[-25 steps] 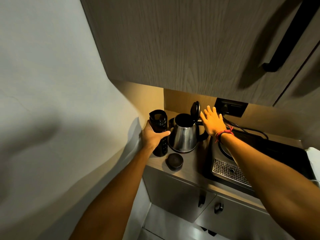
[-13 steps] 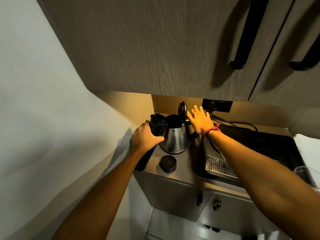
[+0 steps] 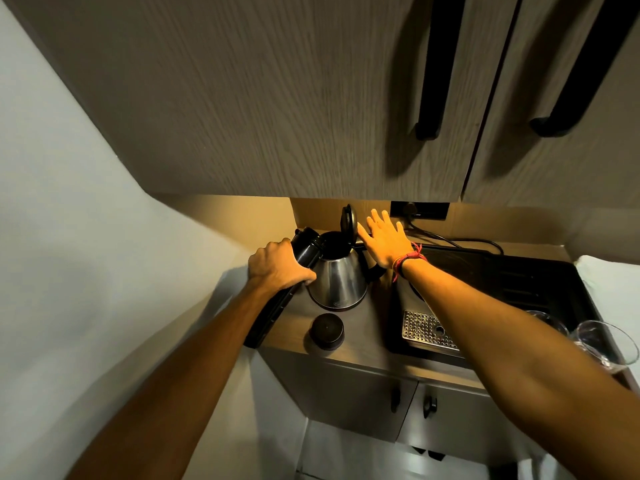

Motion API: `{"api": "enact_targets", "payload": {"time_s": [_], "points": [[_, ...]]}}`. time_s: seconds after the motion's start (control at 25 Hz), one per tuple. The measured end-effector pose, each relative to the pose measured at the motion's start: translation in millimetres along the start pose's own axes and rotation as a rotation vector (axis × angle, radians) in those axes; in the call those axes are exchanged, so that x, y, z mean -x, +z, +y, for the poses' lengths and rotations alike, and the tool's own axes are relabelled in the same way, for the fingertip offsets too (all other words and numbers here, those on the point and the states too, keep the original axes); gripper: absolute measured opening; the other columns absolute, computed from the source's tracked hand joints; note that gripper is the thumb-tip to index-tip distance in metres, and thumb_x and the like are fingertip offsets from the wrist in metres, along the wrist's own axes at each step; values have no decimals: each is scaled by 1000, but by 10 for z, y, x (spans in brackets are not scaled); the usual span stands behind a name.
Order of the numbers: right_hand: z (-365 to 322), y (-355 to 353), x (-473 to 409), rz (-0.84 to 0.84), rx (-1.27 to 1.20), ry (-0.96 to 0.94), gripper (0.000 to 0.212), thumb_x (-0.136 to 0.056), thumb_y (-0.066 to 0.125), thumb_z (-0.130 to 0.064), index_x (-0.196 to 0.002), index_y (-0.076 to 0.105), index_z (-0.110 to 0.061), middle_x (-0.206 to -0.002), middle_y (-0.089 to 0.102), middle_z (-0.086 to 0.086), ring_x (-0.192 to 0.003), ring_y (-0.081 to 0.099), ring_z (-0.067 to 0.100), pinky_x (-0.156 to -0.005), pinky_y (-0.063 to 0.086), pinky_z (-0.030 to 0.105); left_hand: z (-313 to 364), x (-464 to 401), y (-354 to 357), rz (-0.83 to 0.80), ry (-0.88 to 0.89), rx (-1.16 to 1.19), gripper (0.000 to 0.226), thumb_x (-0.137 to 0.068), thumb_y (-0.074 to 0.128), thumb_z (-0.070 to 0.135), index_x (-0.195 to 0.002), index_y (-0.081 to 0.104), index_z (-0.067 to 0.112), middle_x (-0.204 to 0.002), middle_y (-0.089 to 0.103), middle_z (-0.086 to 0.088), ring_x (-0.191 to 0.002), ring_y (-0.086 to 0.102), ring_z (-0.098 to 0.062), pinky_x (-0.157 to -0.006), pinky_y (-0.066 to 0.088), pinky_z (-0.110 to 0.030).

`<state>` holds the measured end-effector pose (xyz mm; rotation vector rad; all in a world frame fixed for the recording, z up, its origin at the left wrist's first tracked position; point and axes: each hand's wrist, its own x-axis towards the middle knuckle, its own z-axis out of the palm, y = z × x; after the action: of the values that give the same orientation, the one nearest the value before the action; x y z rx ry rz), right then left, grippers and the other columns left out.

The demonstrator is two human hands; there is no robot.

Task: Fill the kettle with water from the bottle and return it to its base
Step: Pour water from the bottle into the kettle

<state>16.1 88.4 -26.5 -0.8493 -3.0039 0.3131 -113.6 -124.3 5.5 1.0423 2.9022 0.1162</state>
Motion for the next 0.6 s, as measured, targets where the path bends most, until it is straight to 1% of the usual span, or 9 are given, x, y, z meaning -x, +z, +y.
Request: {"api": "enact_targets", "payload": {"time_s": [0.2,0.52,0.6], "points": [[16,10,-9,-8,4,-26,60,-97,27,-37,-151,14,-15,-161,-1,16,-148,-5,34,-118,9,59,-2,-31,-51,-71,16,-80,84,-47,72,64,-116,55,20,-92,59,-3,-80,59,-24,-66,48,-31],[36,6,-19,-14,-36,-20,60,-97,25,-38,-151,13,-14,-161,-2,14,-148,-5,33,-119,8,58,43,-70,-162,-91,49,-128,82,-47,74,59,-116,55,19,-96,61,-5,-84,61,-26,-71,52,-34],[42,8,-21,-9,-36,-23,60,-97,25,-38,-151,14,-15,-161,-1,14,-148,-4,33,-119,8,58,47,-69,-184,-96,44,-143,80,-48,75,58,-115,55,18,-96,61,-5,-84,60,-26,-70,50,-33]]}}
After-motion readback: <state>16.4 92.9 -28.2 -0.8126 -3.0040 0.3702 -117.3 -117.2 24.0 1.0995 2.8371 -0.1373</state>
